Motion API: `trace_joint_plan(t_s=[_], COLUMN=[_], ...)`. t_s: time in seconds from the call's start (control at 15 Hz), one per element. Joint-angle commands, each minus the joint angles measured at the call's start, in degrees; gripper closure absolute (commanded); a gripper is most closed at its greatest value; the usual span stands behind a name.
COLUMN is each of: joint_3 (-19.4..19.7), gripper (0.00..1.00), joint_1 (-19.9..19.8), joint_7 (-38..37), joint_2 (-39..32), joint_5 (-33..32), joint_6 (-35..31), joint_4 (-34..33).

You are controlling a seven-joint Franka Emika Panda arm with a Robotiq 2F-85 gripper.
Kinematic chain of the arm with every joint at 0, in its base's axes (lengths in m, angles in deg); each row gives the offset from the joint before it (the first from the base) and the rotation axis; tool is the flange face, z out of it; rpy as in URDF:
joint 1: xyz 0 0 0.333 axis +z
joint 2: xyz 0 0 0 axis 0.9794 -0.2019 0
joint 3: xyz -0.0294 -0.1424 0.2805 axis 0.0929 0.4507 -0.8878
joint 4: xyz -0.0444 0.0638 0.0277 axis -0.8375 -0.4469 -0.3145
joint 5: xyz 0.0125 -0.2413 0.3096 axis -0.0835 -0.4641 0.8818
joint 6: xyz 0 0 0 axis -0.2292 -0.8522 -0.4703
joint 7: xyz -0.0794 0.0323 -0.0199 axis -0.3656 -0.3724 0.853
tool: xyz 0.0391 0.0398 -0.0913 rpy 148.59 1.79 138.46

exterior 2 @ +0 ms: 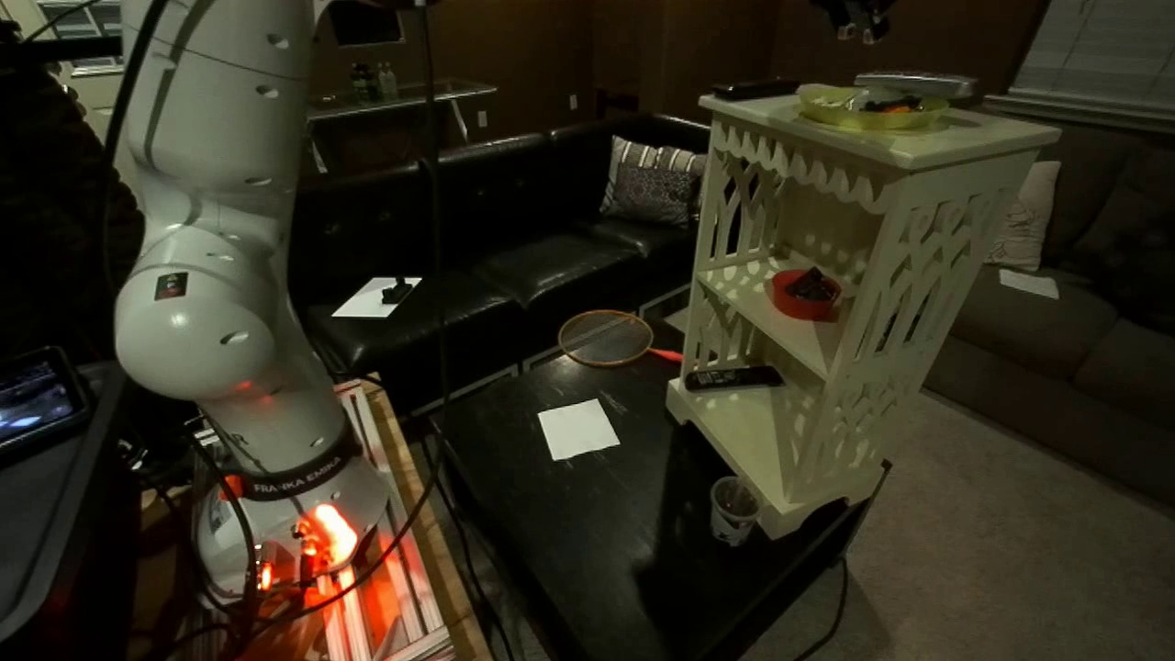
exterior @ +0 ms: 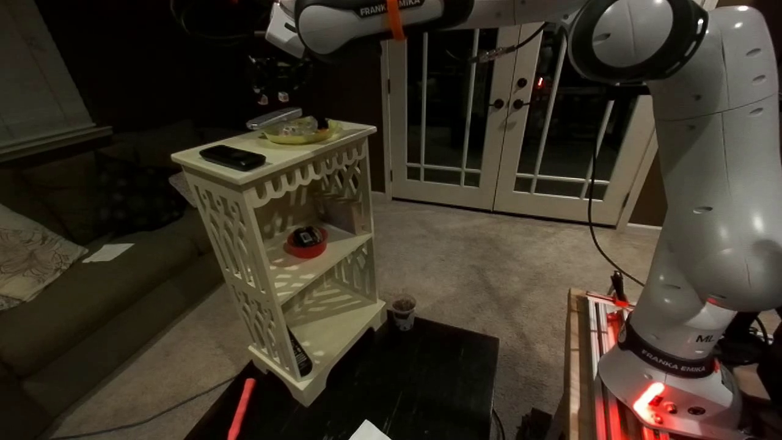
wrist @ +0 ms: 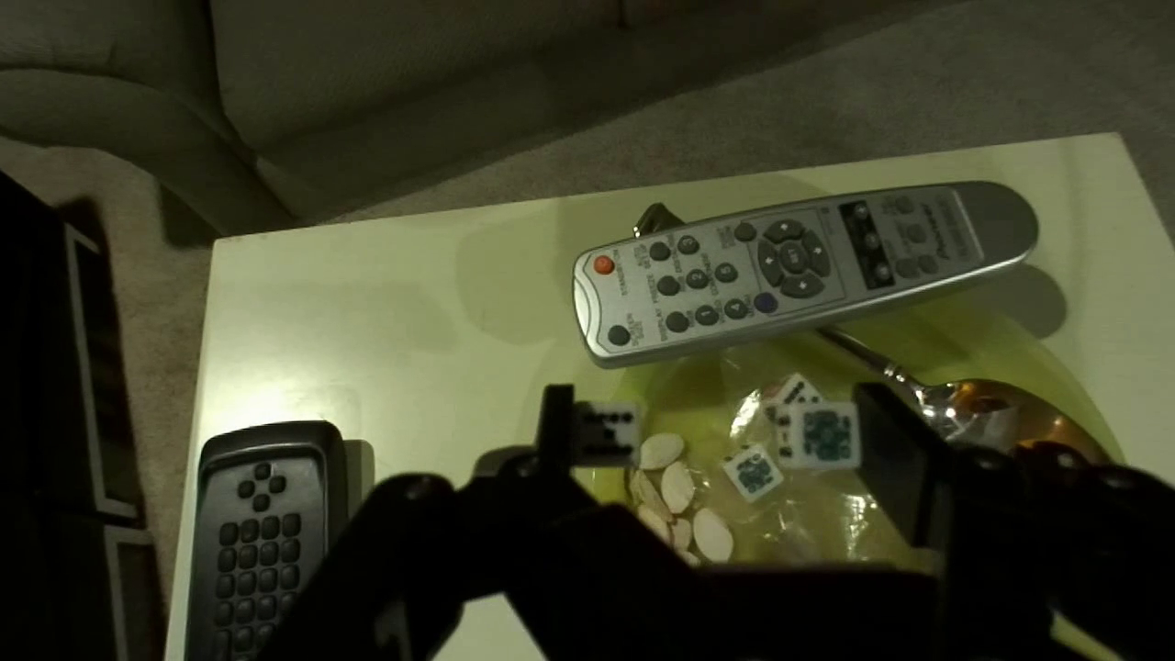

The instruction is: Put the white object on the white plate on top of the shelf.

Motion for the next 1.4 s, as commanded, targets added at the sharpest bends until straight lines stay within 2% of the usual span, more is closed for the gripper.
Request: trace_joint_plan(t_s=[0.0,1.33], joint_3=[0.0,0.0], gripper=[0.18,0.17], joint_1=[0.0,0.0], joint_7=[-0.3,-0.3], joint_2=[0.0,-1.2], joint_5=[0.0,0.0], joint_6=[0.0,0.0], joint_4=[0.0,0.1])
